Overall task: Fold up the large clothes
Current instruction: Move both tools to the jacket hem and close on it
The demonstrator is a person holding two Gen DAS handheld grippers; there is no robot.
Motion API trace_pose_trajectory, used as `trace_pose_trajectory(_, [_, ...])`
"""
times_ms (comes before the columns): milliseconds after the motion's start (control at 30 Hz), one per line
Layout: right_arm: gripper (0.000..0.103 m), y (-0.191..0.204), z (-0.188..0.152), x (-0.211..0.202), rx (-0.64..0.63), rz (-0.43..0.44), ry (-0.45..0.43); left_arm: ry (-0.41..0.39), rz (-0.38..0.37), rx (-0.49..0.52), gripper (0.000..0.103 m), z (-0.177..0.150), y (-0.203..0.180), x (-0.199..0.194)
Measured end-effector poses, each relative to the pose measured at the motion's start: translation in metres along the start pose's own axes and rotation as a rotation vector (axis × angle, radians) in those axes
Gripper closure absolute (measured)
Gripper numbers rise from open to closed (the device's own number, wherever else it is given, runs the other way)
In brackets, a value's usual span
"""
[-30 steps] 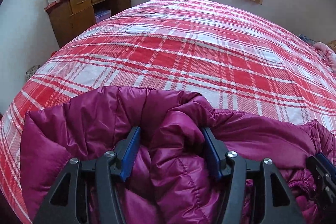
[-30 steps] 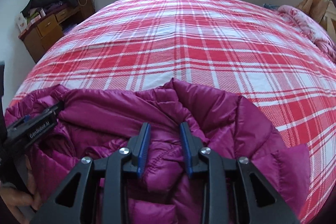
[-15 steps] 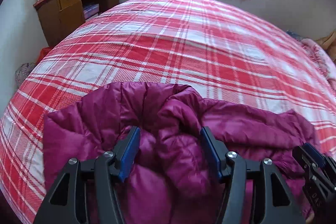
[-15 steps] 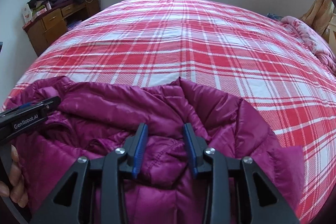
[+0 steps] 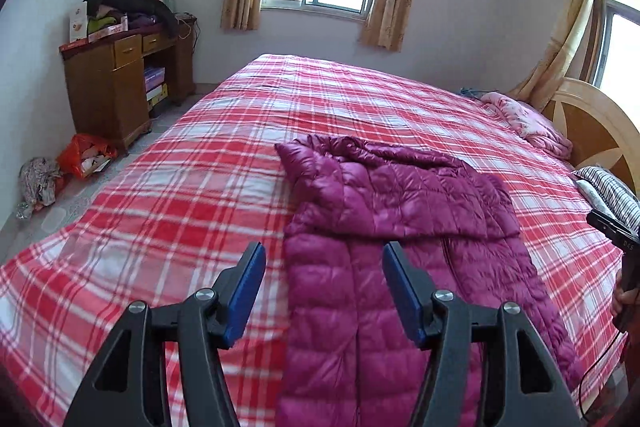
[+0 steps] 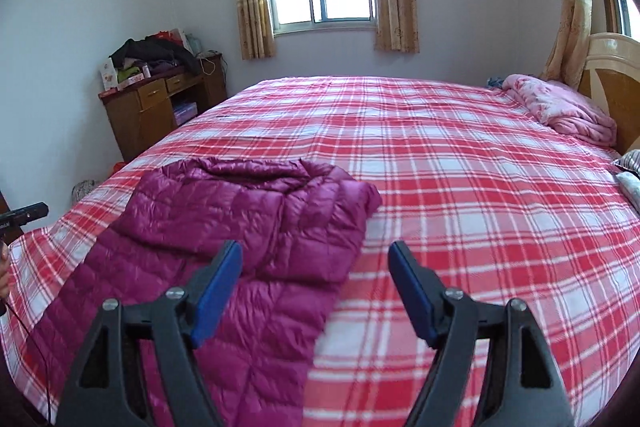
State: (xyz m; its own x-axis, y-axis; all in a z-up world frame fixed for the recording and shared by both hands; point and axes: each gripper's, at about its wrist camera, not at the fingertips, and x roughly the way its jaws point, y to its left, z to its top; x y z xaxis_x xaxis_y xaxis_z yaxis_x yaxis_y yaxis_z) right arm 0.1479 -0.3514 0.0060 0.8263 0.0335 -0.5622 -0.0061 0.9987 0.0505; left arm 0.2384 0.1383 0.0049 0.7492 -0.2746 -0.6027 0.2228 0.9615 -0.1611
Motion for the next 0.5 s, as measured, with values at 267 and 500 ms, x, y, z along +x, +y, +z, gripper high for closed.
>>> trace_pose_trajectory(267, [0.025,-0.004,-0.084,-0.035,0.066,0.016,0.135,0.103,0.053,-0.001,0.041,-0.096,0.006,-0.036])
trace_pose_trajectory(500, [0.025,0.011,-0.138,-0.033,0.101,0.084,0.256,0.189,0.009,0.003,0.041,-0.137,-0.004,-0.032])
